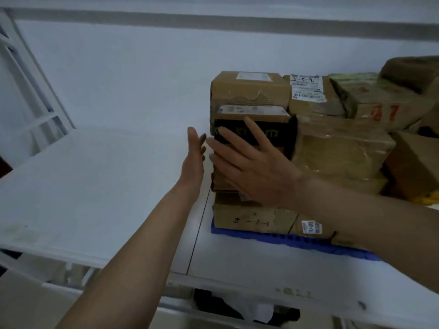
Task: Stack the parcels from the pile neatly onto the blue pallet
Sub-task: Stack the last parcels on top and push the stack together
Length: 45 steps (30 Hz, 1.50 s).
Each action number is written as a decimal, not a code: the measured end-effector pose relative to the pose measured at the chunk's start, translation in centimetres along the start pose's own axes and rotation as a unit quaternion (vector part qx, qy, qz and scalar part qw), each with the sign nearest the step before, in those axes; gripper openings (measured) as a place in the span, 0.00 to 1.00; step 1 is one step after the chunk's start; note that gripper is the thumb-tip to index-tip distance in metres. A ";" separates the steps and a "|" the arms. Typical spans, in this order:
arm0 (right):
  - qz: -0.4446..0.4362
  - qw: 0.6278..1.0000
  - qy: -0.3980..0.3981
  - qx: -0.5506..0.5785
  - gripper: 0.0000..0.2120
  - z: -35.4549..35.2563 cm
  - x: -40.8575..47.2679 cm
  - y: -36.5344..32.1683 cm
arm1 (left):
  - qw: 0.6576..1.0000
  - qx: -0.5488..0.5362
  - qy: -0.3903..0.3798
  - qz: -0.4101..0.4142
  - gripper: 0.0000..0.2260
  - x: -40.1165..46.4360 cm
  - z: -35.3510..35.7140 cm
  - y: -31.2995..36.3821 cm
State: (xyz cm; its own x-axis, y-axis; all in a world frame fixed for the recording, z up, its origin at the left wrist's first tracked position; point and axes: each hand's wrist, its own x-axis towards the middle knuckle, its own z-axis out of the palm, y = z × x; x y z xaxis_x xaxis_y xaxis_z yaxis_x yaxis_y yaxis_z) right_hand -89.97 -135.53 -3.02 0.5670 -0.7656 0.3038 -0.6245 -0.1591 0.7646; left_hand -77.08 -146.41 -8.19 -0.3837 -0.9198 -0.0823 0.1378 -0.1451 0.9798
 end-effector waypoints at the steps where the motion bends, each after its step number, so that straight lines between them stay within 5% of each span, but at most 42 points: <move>1: 0.017 0.999 0.023 0.016 0.24 -0.5 1.4 0.4 | 1.000 -0.003 0.009 -0.006 0.34 0.9 -0.9 0.2; 4: 0.106 0.989 0.037 0.097 0.20 -1.6 6.4 2.7 | 0.999 0.007 0.010 -0.049 0.34 3.6 -2.5 0.8; 8: 0.223 0.945 -0.131 0.203 0.24 -0.6 12.8 6.2 | 0.992 0.024 -0.031 -0.117 0.35 6.0 -2.5 1.2; 13: 0.256 0.890 -0.303 0.226 0.25 2.3 15.6 6.6 | 0.981 -0.020 -0.121 -0.151 0.30 7.7 -0.8 0.7; 16: 0.254 0.897 -0.287 0.221 0.23 2.9 15.0 6.7 | 0.972 -0.082 -0.175 -0.137 0.21 8.5 0.6 0.1; 27: 0.265 0.900 -0.266 0.220 0.19 3.3 13.7 7.1 | 0.966 -0.096 -0.206 -0.120 0.33 9.6 1.6 -2.2; 32: 0.274 0.899 -0.252 0.231 0.19 3.5 13.7 7.0 | 0.992 -0.043 -0.103 -0.059 0.24 11.1 1.4 -0.9; 35: 0.278 0.901 -0.241 0.231 0.19 3.5 13.7 6.9 | 0.993 -0.040 -0.069 -0.087 0.26 12.8 0.7 -0.3; 40: 0.289 0.898 -0.235 0.236 0.20 3.3 13.6 6.7 | 0.973 -0.063 -0.184 -0.121 0.29 12.6 1.5 -0.3; 45: 0.294 0.895 -0.238 0.236 0.21 3.1 13.5 6.6 | 0.969 -0.136 -0.149 -0.140 0.31 12.3 2.6 -0.9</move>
State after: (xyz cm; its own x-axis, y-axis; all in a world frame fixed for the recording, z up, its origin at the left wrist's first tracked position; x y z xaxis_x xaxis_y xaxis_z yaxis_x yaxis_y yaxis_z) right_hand -88.09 -148.85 4.37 -0.1562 -0.9646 0.2123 -0.9612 0.1979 0.1921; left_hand -84.34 -156.66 -9.65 -0.6822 -0.6897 -0.2427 0.2103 -0.5030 0.8383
